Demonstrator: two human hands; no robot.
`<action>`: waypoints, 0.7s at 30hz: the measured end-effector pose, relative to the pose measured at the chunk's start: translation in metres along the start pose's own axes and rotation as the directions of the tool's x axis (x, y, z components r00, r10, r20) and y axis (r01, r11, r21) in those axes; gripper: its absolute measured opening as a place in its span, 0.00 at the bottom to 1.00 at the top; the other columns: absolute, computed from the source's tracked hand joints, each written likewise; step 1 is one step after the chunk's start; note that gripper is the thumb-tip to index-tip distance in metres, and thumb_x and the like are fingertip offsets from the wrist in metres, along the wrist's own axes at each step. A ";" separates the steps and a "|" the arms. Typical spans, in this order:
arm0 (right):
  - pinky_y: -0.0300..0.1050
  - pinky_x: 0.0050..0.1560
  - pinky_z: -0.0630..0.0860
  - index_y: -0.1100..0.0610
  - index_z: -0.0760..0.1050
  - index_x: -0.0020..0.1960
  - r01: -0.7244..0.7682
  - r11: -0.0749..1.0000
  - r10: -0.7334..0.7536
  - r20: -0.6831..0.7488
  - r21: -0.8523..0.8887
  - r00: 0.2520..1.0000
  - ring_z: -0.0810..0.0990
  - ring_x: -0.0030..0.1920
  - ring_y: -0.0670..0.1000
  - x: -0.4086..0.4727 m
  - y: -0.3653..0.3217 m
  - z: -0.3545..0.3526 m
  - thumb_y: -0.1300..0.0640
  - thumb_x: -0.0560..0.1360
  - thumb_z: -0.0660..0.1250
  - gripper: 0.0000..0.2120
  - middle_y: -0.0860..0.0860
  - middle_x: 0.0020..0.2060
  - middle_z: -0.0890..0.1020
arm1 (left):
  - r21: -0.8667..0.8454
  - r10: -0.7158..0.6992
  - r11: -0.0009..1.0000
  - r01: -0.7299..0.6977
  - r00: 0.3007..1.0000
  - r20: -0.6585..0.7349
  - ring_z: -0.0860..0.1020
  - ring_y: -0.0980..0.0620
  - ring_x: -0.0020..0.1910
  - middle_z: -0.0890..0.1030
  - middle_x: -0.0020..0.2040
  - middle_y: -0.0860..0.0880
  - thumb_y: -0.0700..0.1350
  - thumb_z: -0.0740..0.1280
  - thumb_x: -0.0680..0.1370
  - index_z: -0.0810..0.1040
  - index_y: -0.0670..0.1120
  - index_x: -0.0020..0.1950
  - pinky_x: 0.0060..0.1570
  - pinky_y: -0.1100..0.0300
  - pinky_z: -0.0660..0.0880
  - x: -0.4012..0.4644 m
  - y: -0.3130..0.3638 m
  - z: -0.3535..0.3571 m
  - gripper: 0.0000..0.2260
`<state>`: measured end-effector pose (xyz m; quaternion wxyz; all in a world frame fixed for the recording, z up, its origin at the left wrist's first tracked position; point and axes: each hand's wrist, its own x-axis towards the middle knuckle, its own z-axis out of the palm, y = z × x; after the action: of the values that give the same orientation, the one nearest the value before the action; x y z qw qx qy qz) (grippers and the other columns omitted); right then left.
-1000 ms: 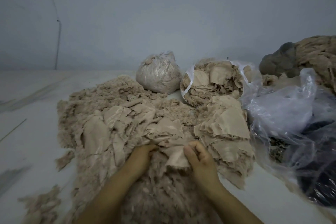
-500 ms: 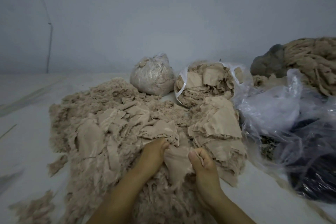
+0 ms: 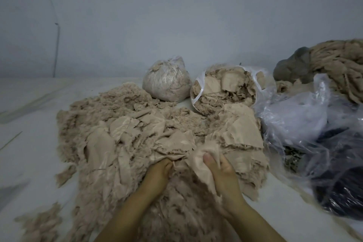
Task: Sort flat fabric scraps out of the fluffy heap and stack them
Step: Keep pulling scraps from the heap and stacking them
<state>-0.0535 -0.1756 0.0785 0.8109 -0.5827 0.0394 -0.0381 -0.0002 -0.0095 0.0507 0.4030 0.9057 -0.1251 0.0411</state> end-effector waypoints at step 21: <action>0.42 0.33 0.71 0.55 0.80 0.36 0.080 0.997 -0.079 -0.237 -0.006 0.968 0.76 0.31 0.48 0.009 0.001 -0.028 0.57 0.77 0.66 0.12 0.50 0.30 0.79 | -0.178 -0.094 0.983 0.044 0.955 -0.281 0.70 0.56 0.30 0.73 0.30 0.52 0.46 0.62 0.80 0.70 0.49 0.34 0.31 0.65 0.65 -0.005 0.033 0.006 0.14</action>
<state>-0.0476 -0.2031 0.0686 0.7993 -0.5735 0.1123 -0.1398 -0.0134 -0.0345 0.0692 0.4937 0.8562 -0.0361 0.1479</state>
